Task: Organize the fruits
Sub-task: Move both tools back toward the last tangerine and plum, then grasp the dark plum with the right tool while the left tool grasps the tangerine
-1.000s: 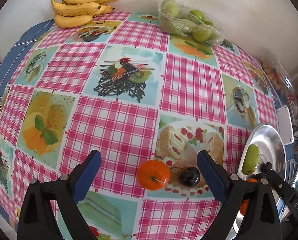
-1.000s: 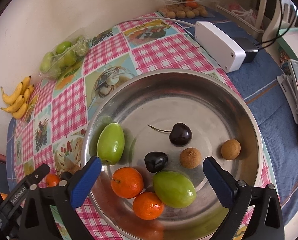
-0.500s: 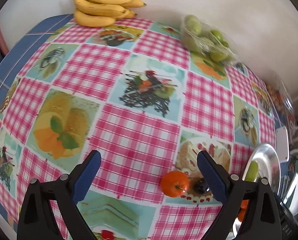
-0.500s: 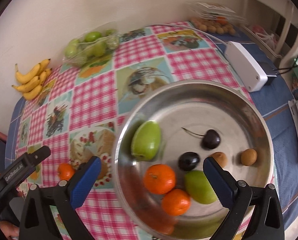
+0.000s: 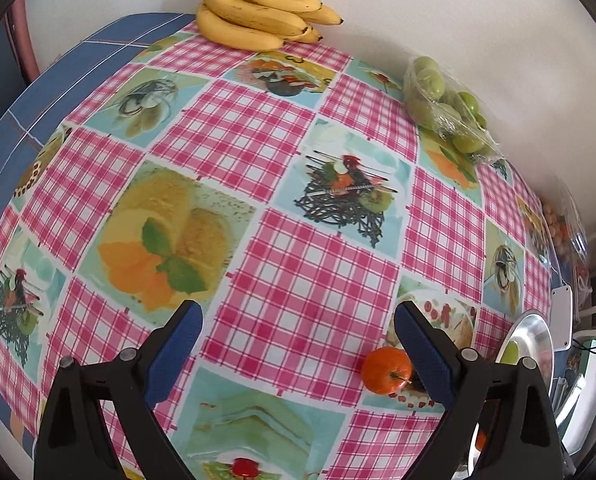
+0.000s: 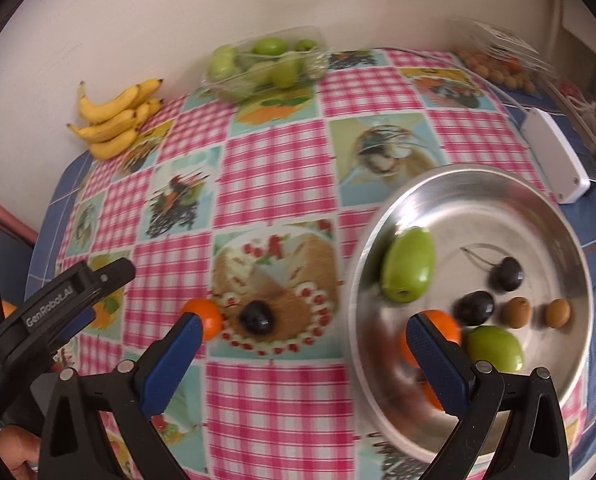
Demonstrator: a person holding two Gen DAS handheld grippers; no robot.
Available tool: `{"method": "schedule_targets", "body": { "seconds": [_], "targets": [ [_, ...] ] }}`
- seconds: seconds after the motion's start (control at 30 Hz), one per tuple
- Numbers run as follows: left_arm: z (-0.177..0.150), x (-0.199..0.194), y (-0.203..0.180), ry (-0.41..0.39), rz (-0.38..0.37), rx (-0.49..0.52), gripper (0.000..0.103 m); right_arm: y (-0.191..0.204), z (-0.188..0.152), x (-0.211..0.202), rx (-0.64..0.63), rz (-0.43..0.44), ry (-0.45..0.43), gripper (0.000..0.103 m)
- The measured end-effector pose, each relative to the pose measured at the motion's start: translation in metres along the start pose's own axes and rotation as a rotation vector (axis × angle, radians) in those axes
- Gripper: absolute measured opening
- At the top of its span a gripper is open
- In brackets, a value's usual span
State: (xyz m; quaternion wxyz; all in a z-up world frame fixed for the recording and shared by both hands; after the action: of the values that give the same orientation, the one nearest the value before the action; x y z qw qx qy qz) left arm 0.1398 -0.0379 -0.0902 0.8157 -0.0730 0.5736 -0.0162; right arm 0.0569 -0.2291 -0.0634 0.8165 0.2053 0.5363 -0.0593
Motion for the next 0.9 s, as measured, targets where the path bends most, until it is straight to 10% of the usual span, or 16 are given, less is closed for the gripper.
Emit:
{"method": "schedule_targets", "body": {
  "seconds": [0.37, 0.9],
  "targets": [
    [-0.001, 0.002, 0.005, 0.013, -0.019, -0.016, 0.097, 0.027, -0.002, 0.015, -0.046, 0.049, 0.014, 0.100],
    [-0.023, 0.027, -0.035, 0.159, -0.071, 0.107, 0.097, 0.020, -0.011, 0.052, -0.015, 0.045, 0.109, 0.049]
  ]
}}
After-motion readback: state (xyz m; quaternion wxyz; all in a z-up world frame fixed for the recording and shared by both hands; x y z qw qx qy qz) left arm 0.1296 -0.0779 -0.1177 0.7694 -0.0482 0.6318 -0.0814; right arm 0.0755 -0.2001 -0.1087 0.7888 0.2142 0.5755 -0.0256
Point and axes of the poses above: each gripper's, at about its wrist camera, not at the fingertips, and x roughly the way its jaws point, y to its left, z to its top, the point moved 8 cm from there along x, roughly the way its jaws point, and after that the axes turned 5 degrees about z, right-handed, at the moved point
